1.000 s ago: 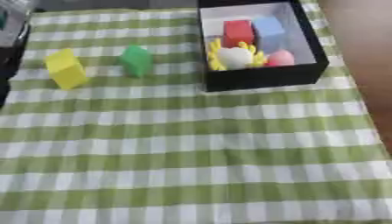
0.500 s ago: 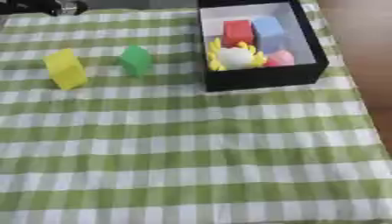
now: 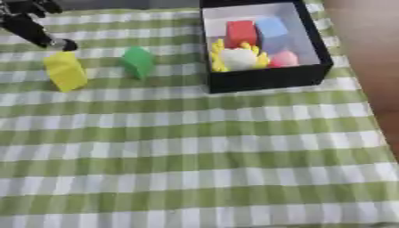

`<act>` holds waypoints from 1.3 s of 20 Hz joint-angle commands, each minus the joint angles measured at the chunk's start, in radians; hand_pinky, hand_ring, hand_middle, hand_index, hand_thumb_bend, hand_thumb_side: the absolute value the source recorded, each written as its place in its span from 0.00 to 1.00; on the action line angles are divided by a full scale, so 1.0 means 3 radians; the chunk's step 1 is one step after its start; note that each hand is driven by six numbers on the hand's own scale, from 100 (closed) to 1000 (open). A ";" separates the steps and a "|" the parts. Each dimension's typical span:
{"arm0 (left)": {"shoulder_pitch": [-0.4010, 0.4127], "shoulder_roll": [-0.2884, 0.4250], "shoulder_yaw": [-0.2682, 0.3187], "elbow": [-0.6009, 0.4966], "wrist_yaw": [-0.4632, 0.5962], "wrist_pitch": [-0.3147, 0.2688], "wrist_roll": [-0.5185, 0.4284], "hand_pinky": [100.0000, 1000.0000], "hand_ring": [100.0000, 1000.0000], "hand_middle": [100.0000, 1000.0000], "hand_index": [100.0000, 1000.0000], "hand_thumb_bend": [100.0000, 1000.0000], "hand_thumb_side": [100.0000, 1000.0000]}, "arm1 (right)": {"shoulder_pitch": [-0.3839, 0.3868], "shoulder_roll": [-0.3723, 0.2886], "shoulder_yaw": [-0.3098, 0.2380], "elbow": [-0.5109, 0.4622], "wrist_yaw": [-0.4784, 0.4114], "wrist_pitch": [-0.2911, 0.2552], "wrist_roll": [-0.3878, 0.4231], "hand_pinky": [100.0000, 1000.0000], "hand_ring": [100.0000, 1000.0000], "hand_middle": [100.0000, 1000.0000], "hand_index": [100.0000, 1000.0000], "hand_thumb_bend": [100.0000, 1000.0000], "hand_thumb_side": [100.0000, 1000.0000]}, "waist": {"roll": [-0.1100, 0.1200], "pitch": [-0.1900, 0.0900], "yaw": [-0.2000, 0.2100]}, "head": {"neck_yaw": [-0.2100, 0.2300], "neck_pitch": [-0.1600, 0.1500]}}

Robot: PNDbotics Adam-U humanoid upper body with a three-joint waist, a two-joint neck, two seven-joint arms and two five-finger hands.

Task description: Pick up objects on the table and place them in the box.

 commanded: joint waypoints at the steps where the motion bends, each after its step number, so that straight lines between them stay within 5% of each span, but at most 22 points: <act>1: -0.0046 0.0156 0.0043 0.0080 -0.0054 -0.0068 -0.0145 0.91 0.93 0.86 0.87 0.59 0.38 | -0.0025 -0.0103 -0.0042 -0.0058 0.0016 0.0008 -0.0003 0.91 0.70 0.55 0.75 0.00 0.15 | -0.0003 -0.0111 -0.0001 | 0.0015 -0.0011; 13: 0.0016 0.0123 0.0087 0.0233 -0.0441 -0.0103 -0.0388 0.93 0.94 0.87 0.87 0.63 0.39 | -0.0012 -0.0082 -0.0043 -0.0058 0.0019 0.0019 -0.0007 0.91 0.70 0.55 0.75 0.00 0.17 | -0.0025 -0.0096 -0.0014 | 0.0014 -0.0038; 26: 0.0065 0.0033 0.0140 0.0364 -0.0553 -0.0085 -0.0012 0.90 0.92 0.85 0.87 0.61 0.32 | 0.0009 -0.0056 -0.0049 -0.0058 0.0023 0.0023 -0.0009 0.91 0.70 0.55 0.75 0.00 0.19 | -0.0064 -0.0057 -0.0046 | 0.0025 -0.0035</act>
